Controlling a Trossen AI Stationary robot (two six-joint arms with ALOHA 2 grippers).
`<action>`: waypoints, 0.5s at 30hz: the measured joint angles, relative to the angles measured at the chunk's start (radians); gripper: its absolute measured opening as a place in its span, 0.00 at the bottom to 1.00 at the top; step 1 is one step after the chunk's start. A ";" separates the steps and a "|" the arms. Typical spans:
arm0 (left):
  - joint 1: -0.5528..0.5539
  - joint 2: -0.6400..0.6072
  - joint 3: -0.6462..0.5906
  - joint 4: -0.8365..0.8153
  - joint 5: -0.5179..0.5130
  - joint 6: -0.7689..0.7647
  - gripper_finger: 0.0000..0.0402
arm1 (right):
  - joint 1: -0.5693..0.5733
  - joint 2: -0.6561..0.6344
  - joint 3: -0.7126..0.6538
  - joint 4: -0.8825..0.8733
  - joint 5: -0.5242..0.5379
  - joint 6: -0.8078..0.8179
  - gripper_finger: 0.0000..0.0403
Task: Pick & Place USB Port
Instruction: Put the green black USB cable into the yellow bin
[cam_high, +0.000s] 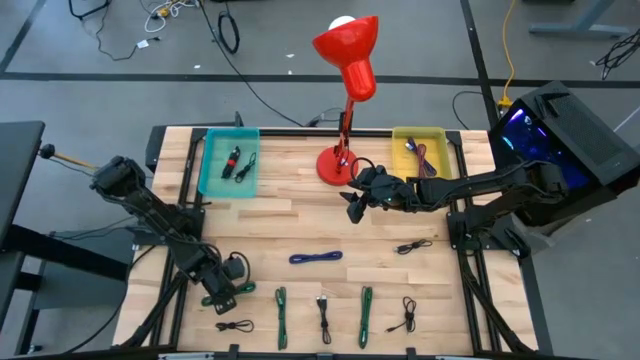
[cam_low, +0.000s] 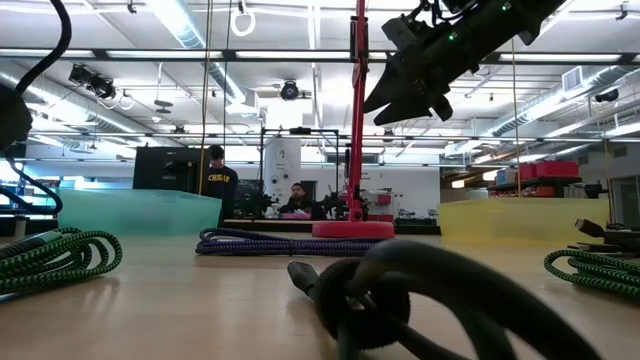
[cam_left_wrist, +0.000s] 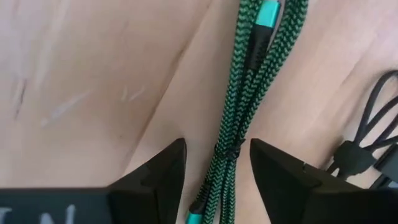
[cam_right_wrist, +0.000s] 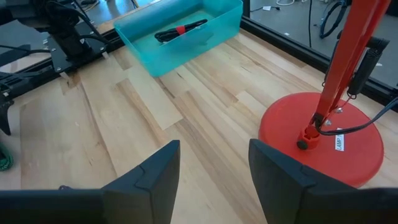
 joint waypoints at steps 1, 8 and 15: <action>0.006 0.000 0.000 -0.005 0.000 -0.012 0.43 | 0.000 0.000 0.000 0.000 0.000 0.000 0.48; 0.009 0.001 -0.002 -0.038 -0.061 -0.034 0.07 | 0.000 0.000 0.000 0.000 0.000 -0.004 0.48; 0.015 0.013 0.112 -0.139 -0.294 0.035 0.07 | 0.000 0.000 0.000 0.000 0.000 -0.005 0.48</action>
